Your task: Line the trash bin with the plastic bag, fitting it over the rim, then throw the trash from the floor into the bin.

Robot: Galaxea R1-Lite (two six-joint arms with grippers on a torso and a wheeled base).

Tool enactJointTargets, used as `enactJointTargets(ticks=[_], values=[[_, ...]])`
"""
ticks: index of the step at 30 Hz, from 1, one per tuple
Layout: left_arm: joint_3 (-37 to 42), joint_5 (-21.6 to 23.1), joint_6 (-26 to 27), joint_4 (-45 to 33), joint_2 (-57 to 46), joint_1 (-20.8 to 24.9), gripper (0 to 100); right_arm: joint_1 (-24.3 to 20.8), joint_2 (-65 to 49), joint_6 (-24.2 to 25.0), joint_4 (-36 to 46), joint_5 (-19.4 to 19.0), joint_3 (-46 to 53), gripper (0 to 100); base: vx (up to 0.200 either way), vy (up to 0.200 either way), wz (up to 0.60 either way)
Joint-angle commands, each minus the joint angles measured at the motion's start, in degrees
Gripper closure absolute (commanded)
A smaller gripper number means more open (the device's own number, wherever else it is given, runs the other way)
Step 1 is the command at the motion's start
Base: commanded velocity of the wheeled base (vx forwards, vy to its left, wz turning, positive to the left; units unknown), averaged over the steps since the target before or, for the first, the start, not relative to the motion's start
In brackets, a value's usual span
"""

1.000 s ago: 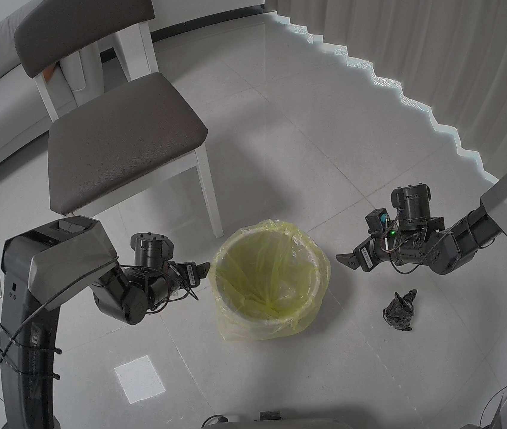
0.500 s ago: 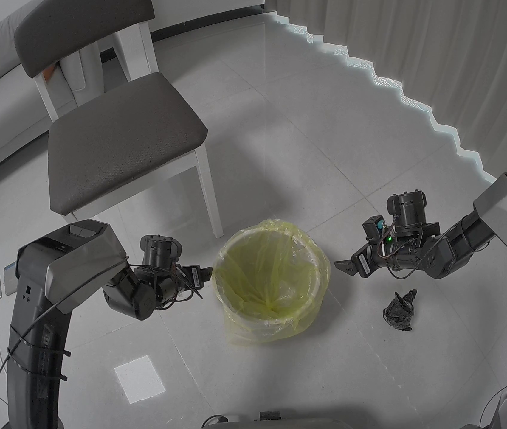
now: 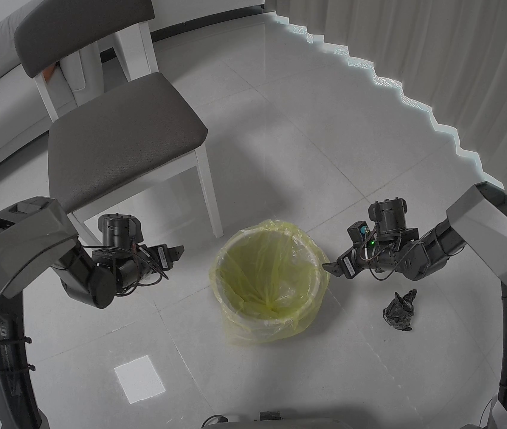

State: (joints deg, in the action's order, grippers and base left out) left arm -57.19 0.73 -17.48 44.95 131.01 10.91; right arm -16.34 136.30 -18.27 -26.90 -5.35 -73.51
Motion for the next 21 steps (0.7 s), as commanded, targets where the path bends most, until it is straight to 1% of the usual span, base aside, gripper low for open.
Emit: enactJointTargets(ticks=[1,6,9,16,18,21], values=[[3.4,0.5,-1.2,1.4,-6.0,-0.6,0,-0.5,5.8,0.0,0.0,0.1,-3.7,0,0.0,0.0,0.0],[6.0,0.7,-1.5,1.9,-9.5,-0.3,0,-0.5,8.7,-0.1,0.0,0.1,-5.6,0,0.0,0.0,0.0],[6.1,0.7,-1.5,1.9,-10.4,-0.3,0,-0.5,9.9,0.0,-0.1,0.2,-6.2,0,0.0,0.0,0.0],[6.3,0.6,-1.9,2.3,-10.1,0.3,0,-1.0,14.1,0.0,-1.0,0.3,-9.3,0,0.0,0.0,0.0],[6.4,0.6,-2.0,2.8,-9.8,0.5,0,-1.0,15.4,-0.1,-1.0,1.2,-10.6,0,0.0,0.0,0.0],[6.4,0.6,-2.0,3.2,-9.7,0.7,0,-0.9,15.9,-0.1,-1.0,1.7,-11.0,0,0.0,0.0,0.0]])
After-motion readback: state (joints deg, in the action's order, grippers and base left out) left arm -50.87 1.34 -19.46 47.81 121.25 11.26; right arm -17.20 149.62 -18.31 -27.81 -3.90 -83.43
